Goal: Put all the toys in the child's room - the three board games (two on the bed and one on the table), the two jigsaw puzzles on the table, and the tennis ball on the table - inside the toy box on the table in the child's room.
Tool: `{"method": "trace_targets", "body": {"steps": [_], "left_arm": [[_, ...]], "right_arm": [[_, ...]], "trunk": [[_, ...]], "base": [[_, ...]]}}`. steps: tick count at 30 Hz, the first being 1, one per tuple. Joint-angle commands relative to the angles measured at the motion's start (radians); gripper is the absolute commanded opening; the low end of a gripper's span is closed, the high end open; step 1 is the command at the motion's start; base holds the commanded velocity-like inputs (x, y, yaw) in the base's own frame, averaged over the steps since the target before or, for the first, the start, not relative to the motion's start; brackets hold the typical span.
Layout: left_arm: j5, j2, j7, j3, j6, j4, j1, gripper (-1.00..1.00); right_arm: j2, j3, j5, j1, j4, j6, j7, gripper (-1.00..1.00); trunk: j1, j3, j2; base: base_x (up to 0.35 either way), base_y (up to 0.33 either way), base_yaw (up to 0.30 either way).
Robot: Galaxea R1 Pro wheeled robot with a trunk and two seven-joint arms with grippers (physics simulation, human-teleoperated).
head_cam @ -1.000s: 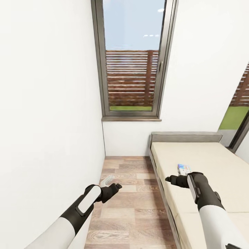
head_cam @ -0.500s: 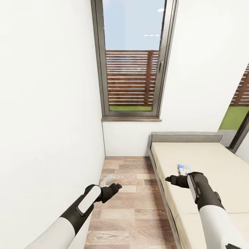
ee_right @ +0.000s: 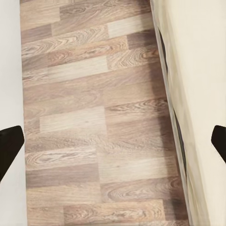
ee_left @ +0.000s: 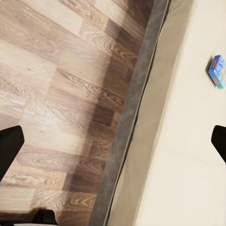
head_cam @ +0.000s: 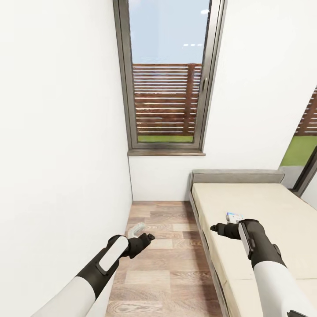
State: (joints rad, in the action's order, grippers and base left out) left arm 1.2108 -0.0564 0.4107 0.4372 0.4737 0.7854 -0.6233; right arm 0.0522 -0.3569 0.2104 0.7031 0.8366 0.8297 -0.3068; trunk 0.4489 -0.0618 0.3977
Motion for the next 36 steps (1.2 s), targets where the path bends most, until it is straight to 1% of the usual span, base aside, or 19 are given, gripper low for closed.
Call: {"method": "trace_targets", "body": {"steps": [1, 10, 31, 36], "left_arm": [[0.010, 0.000, 0.009, 0.002, 0.000, 0.002, -0.001, 1.00], [0.011, 0.000, 0.010, 0.001, -0.001, 0.002, -0.001, 1.00], [0.012, 0.000, 0.007, 0.000, -0.001, 0.002, -0.001, 1.00], [0.011, 0.001, 0.008, 0.000, -0.001, 0.002, -0.001, 1.00]], "right_arm": [[0.000, -0.002, 0.011, 0.001, 0.001, 0.003, -0.009, 1.00], [-0.001, -0.001, 0.011, 0.001, 0.001, 0.003, -0.009, 1.00], [-0.002, -0.001, 0.011, 0.001, 0.001, 0.003, -0.009, 1.00], [-0.002, -0.001, 0.011, 0.001, 0.001, 0.003, -0.009, 1.00]], "trunk": [[0.001, -0.002, 0.002], [0.001, -0.002, 0.002], [0.001, -0.002, 0.002], [0.001, -0.002, 0.002]], "base": [[0.226, -0.090, 0.000], [0.141, -0.056, 0.000], [0.026, -0.009, 0.000], [0.125, -0.001, 0.000]]}}
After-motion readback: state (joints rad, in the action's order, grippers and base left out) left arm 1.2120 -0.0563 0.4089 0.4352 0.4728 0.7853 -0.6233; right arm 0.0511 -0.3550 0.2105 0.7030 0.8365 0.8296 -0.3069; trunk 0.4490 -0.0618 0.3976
